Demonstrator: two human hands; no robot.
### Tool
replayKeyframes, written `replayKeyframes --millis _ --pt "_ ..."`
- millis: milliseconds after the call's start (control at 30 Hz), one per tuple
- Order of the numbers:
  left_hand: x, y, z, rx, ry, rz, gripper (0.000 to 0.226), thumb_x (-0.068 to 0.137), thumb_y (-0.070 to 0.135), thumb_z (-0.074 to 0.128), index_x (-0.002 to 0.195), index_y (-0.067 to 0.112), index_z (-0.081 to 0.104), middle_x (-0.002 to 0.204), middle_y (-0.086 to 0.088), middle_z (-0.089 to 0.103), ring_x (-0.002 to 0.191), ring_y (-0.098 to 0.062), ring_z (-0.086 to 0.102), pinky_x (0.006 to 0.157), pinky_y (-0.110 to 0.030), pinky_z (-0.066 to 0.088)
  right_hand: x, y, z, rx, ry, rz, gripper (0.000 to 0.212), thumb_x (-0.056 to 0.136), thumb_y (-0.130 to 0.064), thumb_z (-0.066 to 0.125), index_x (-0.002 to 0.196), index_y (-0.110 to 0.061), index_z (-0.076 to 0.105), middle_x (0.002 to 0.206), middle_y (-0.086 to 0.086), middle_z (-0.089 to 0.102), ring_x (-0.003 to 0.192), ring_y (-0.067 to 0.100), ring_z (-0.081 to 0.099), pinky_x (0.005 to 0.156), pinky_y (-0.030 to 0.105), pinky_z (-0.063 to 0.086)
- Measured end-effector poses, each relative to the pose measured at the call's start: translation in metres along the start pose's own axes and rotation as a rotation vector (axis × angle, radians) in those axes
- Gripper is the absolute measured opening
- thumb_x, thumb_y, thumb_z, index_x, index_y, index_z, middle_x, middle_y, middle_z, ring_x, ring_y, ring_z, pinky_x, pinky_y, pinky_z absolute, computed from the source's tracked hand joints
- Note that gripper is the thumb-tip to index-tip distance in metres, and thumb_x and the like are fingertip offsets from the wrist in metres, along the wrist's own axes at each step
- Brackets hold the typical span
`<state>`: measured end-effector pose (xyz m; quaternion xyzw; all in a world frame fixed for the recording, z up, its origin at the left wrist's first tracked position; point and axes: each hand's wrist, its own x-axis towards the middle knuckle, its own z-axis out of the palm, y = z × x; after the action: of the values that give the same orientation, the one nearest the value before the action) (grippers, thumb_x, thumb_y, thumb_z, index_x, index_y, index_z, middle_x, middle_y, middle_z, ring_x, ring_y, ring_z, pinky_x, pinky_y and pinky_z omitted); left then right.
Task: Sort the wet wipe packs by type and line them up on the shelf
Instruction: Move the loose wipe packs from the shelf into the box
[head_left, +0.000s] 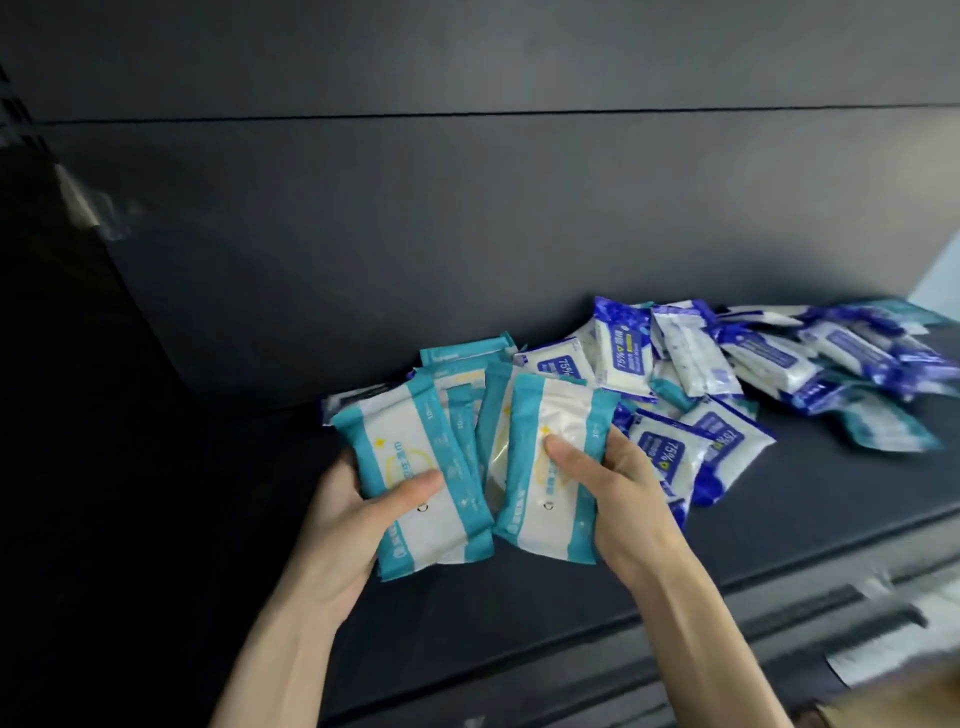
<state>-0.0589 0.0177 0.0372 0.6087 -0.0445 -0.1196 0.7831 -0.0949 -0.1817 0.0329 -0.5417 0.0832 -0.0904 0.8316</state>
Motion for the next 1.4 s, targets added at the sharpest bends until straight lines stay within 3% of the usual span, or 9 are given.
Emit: replayKeyframes --millis 100,367,500,633,800,933,1100,1300,1400 --pt "-0.012 -0.009 0.033 -0.004 -0.108 -0.031 0.047 0.065 0.005 0.07 0.111 0.006 0.061 0.101 -0.012 0.072 0.091 -0.024 0.07 0.067 -0.029 0.058 -0.029 -0.012 -0.03 -0.029 0.064 -0.026 0.039 0.076 -0.013 0.065 0.113 -0.002 0.061 0.103 0.017 0.071 0.091 0.035 0.069 0.074 0.043 0.058" --pt "-0.091 -0.067 0.142 -0.024 -0.332 -0.187 0.045 0.07 0.013 0.067 0.115 0.011 0.059 0.104 -0.009 0.072 0.096 -0.024 0.069 0.074 -0.034 0.058 -0.168 -0.034 -0.141 -0.104 0.324 -0.059 0.037 0.078 -0.017 0.067 0.112 -0.006 0.061 0.102 0.014 0.072 0.088 0.032 0.07 0.073 0.041 0.059" --pt "-0.159 -0.111 0.198 0.049 -0.502 -0.306 0.044 0.069 0.017 0.067 0.112 0.012 0.06 0.1 -0.007 0.073 0.091 -0.023 0.07 0.073 -0.034 0.056 -0.263 -0.035 -0.202 -0.083 0.448 -0.005 0.039 0.077 -0.017 0.065 0.115 -0.007 0.059 0.103 0.014 0.071 0.089 0.031 0.07 0.076 0.043 0.059" --pt "-0.212 -0.154 0.252 0.136 -0.632 -0.406 0.039 0.068 0.015 0.075 0.105 0.01 0.063 0.096 -0.009 0.074 0.085 -0.023 0.071 0.069 -0.033 0.055 -0.343 -0.03 -0.253 -0.059 0.615 0.009 0.033 0.083 -0.016 0.064 0.115 -0.008 0.059 0.102 0.013 0.072 0.088 0.029 0.07 0.072 0.038 0.059" --pt "-0.254 -0.19 0.316 0.225 -0.789 -0.457 0.047 0.069 0.02 0.071 0.112 0.006 0.06 0.101 -0.013 0.072 0.091 -0.029 0.07 0.078 -0.041 0.055 -0.417 -0.03 -0.302 0.004 0.814 -0.014 0.032 0.083 -0.016 0.064 0.113 -0.006 0.059 0.1 0.013 0.072 0.088 0.03 0.07 0.076 0.042 0.058" --pt "-0.275 -0.214 0.37 0.27 -0.956 -0.497 0.044 0.073 0.015 0.069 0.115 0.006 0.057 0.104 -0.015 0.071 0.092 -0.03 0.069 0.074 -0.039 0.057 -0.455 -0.031 -0.341 0.071 0.935 -0.049 0.034 0.082 -0.019 0.064 0.113 -0.006 0.059 0.099 0.012 0.073 0.086 0.028 0.071 0.069 0.038 0.058" --pt "-0.292 -0.254 0.435 0.297 -1.122 -0.613 0.044 0.076 0.012 0.071 0.117 0.003 0.056 0.109 -0.018 0.069 0.096 -0.034 0.067 0.078 -0.043 0.057 -0.483 -0.024 -0.398 0.093 1.071 -0.07 0.034 0.086 -0.022 0.062 0.117 -0.01 0.058 0.105 0.012 0.071 0.094 0.031 0.069 0.079 0.045 0.056" --pt "-0.288 -0.325 0.525 0.384 -1.185 -0.69 0.045 0.081 0.011 0.067 0.122 0.008 0.051 0.111 -0.012 0.069 0.1 -0.03 0.067 0.082 -0.044 0.056 -0.489 -0.013 -0.486 0.084 1.304 -0.044 0.025 0.089 -0.018 0.063 0.113 -0.01 0.057 0.105 0.014 0.07 0.091 0.029 0.069 0.076 0.04 0.058" --pt "-0.285 -0.362 0.563 0.456 -1.163 -0.737 0.041 0.082 0.006 0.067 0.12 0.01 0.051 0.109 -0.011 0.07 0.095 -0.027 0.069 0.075 -0.039 0.057 -0.486 -0.006 -0.529 0.097 1.38 0.002 0.023 0.089 -0.018 0.064 0.11 -0.013 0.058 0.103 0.01 0.071 0.091 0.026 0.07 0.08 0.043 0.057"
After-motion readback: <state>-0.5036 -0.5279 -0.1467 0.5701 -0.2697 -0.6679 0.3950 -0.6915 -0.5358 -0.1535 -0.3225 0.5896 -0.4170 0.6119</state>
